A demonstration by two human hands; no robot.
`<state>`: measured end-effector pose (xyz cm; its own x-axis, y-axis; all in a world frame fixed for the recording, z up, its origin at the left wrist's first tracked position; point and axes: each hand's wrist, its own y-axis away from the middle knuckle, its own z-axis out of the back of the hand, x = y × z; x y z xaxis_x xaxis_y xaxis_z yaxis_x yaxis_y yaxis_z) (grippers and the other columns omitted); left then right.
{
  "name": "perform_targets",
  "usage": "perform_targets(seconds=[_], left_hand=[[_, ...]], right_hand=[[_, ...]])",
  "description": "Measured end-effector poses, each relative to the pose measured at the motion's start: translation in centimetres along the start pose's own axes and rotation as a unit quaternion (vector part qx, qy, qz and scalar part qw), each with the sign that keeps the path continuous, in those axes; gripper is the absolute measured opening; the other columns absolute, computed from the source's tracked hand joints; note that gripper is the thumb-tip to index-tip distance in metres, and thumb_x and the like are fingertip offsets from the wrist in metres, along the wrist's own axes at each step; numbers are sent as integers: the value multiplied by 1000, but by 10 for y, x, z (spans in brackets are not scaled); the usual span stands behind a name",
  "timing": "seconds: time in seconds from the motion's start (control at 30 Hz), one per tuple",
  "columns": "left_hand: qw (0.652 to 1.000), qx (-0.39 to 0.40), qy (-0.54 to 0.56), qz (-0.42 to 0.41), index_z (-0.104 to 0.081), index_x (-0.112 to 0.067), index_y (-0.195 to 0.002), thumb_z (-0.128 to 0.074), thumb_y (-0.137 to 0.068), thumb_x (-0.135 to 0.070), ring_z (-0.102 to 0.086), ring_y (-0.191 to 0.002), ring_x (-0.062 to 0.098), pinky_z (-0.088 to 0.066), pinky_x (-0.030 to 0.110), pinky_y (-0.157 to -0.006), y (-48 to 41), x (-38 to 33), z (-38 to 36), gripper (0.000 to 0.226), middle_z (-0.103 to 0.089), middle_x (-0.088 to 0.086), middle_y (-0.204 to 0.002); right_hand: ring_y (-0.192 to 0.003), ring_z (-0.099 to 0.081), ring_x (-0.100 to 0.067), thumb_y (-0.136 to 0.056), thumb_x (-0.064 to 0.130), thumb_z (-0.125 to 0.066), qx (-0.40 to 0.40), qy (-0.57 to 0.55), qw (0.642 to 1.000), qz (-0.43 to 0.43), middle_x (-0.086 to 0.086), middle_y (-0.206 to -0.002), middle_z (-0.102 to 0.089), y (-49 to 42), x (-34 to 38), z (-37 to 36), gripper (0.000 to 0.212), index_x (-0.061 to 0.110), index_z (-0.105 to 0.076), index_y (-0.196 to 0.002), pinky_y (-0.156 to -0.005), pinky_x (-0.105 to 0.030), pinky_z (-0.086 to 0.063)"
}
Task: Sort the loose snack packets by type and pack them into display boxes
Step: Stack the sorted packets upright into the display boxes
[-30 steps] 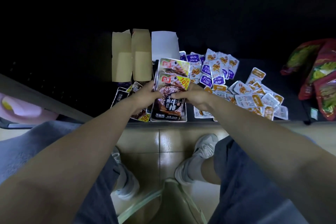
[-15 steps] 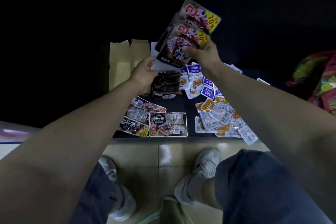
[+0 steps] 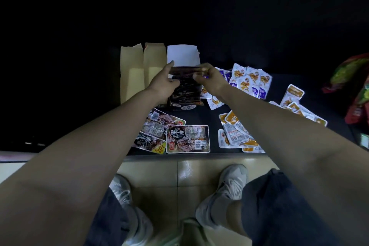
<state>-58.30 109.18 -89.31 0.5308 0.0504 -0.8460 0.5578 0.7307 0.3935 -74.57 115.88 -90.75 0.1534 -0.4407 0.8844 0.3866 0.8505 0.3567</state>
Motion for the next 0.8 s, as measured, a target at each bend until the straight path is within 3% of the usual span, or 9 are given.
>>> perform_targets(seconds=[0.1,0.17,0.23,0.33,0.4,0.5,0.63,0.7,0.8], left_hand=[[999,10,-30,27,-13,-19,-154,-44,-102,-21,-39,-135,22,-32,22,-100,-9,9,-5,61,-31,7,-153],[999,27,-24,39,-10,-17,-154,-40,-103,-25,-24,-144,23,-25,24,-106,-12,10,-8,59,-20,7,-159],[998,40,-10,40,-11,-15,-154,-39,-104,-24,-26,-143,24,-27,27,-107,-14,11,-13,58,-21,7,-158],[999,33,-6,23,-24,-13,-150,-44,-101,-17,-46,-128,28,-39,31,-101,-12,10,-18,53,-42,13,-145],[999,2,-38,13,-31,-12,-147,-48,-99,-16,-49,-123,32,-42,35,-100,-9,11,-17,51,-44,16,-141],[993,-63,-101,7,-45,-12,-137,-48,-97,-13,-53,-114,36,-47,41,-96,3,21,-6,41,-43,19,-135],[975,-143,-169,5,-59,-8,-111,-47,-94,-8,-59,-100,30,-48,34,-83,33,46,3,20,-57,13,-116],[974,-120,-190,36,-61,-8,-105,-49,-95,-10,-60,-97,33,-49,34,-79,46,63,1,16,-61,14,-113],[949,-34,-296,105,-63,-18,-116,-54,-93,-24,-53,-113,38,-46,37,-92,57,91,-6,26,-56,17,-128]], right_hand=[[-116,-52,-21,-97,17,-54,-7,62,998,4,-6,-121,-54,-3,-7,-2,36,10,-52,-132,-92,-23,-45],[-114,-53,-19,-99,21,-52,-7,53,998,-13,-5,-124,-55,-3,-9,-1,41,11,-46,-138,-86,-17,-46],[-105,-54,-13,-100,20,-49,-4,51,998,-35,-3,-121,-56,-2,-10,1,40,10,-44,-138,-71,-7,-44],[-116,-52,-19,-98,20,-52,10,109,994,-24,-10,-135,-49,0,-13,1,36,9,-55,-132,-94,-23,-44],[-114,-53,-20,-95,26,-54,7,112,993,-32,-4,-143,-41,4,-16,1,45,15,-50,-138,-99,-33,-43],[-95,-54,-16,-97,20,-52,-63,94,993,-39,-3,-126,-51,17,-17,4,34,13,-51,-130,-82,-29,-43],[-85,-62,-30,-97,19,-46,-125,116,984,-43,-7,-89,-62,45,-32,-2,9,15,-53,-93,-73,-38,-51],[-88,-64,-34,-95,17,-47,-74,140,984,-84,-12,-90,-64,56,-48,-11,12,17,-53,-85,-80,-44,-54],[-88,-60,-26,-92,10,-52,29,217,971,-100,-7,-94,-61,75,-72,-27,10,12,-55,-101,-72,-30,-46]])
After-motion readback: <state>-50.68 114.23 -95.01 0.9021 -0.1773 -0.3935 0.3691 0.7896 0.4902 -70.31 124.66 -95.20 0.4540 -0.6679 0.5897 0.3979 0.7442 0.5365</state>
